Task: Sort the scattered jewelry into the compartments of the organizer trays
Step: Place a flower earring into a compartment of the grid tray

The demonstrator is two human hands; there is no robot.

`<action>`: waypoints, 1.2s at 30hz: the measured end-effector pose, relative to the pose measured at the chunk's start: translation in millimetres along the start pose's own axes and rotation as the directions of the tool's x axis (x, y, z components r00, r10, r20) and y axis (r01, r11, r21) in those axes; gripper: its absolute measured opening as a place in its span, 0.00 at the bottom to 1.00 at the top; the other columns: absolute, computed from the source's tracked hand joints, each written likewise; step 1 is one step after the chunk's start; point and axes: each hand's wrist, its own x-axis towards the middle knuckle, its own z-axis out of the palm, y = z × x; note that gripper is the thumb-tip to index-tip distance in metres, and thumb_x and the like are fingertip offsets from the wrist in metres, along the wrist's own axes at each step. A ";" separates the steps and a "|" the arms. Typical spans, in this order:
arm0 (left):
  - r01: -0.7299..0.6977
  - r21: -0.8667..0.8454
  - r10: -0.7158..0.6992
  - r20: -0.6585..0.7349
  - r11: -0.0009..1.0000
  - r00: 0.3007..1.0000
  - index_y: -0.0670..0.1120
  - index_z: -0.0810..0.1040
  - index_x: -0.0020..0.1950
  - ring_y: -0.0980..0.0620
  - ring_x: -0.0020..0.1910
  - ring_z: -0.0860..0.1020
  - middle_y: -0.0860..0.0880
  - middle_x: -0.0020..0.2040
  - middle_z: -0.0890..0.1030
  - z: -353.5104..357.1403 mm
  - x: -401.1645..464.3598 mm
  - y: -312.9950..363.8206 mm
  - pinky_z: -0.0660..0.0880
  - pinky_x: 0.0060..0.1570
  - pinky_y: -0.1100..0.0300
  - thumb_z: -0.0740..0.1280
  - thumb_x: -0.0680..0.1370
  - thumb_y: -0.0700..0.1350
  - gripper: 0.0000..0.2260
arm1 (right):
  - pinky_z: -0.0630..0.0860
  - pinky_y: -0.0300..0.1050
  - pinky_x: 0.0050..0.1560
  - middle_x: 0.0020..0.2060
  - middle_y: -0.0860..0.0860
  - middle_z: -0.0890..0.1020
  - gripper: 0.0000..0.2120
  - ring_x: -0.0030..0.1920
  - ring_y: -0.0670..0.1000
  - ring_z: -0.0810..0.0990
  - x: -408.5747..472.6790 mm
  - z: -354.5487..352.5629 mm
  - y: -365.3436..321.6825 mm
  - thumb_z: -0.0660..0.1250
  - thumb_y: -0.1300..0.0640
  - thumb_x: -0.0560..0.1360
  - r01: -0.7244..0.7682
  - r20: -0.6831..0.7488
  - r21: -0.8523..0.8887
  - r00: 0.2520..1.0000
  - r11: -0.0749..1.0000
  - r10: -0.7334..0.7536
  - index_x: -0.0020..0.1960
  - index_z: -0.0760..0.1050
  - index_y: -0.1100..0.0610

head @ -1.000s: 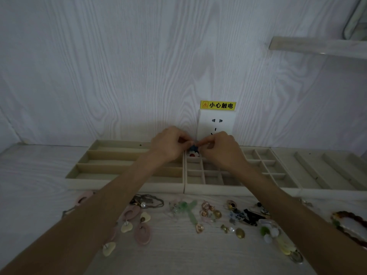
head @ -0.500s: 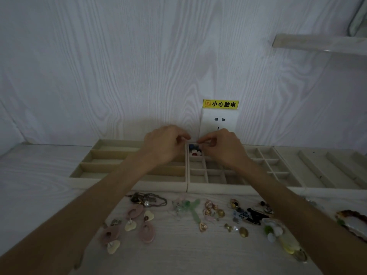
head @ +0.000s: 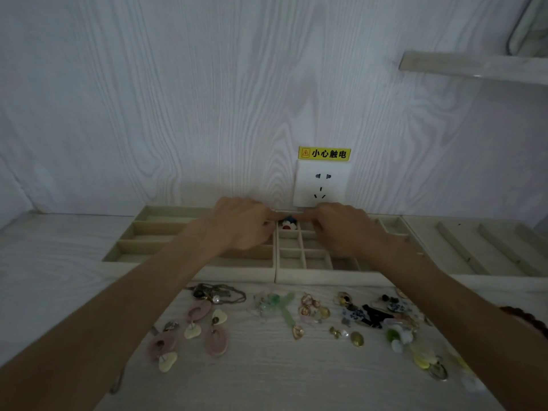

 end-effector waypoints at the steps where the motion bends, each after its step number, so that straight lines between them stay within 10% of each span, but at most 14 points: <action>1: 0.010 -0.009 -0.010 0.009 1.000 1.000 0.58 0.73 0.65 0.49 0.50 0.76 0.50 0.52 0.78 0.7 1.6 -1.3 0.63 0.38 0.60 0.51 0.81 0.51 0.17 | 0.67 0.45 0.40 0.53 0.53 0.75 0.26 0.51 0.55 0.76 0.5 -1.1 -0.9 0.54 0.61 0.78 -0.003 -0.001 -0.001 1.000 1.000 0.003 0.70 0.64 0.38; 10: 0.075 -0.126 -0.068 0.061 0.989 0.996 0.59 0.71 0.67 0.49 0.63 0.72 0.53 0.68 0.72 -8.7 11.0 0.8 0.66 0.53 0.59 0.53 0.81 0.49 0.17 | 0.71 0.44 0.45 0.61 0.50 0.77 0.18 0.53 0.54 0.78 0.5 -1.2 -1.0 0.56 0.58 0.78 -0.054 -0.107 0.258 0.991 0.965 0.084 0.63 0.75 0.45; 20: 0.148 -0.429 -0.217 -0.117 0.891 0.969 0.57 0.78 0.55 0.53 0.48 0.74 0.55 0.47 0.75 2.1 -4.7 0.2 0.66 0.44 0.60 0.60 0.79 0.50 0.09 | 0.72 0.43 0.42 0.58 0.50 0.78 0.19 0.41 0.47 0.75 -12.2 -7.8 2.9 0.57 0.64 0.76 -0.063 -0.140 0.410 0.981 0.910 0.131 0.59 0.77 0.47; 36: 0.063 -0.421 -0.080 -0.024 0.905 0.996 0.60 0.80 0.54 0.60 0.46 0.76 0.60 0.50 0.79 -11.4 -106.8 17.5 0.75 0.48 0.62 0.63 0.78 0.50 0.08 | 0.76 0.36 0.46 0.40 0.42 0.80 0.07 0.41 0.42 0.78 -97.7 -26.8 -18.6 0.68 0.54 0.75 0.147 0.049 0.508 0.979 0.849 -0.198 0.53 0.81 0.49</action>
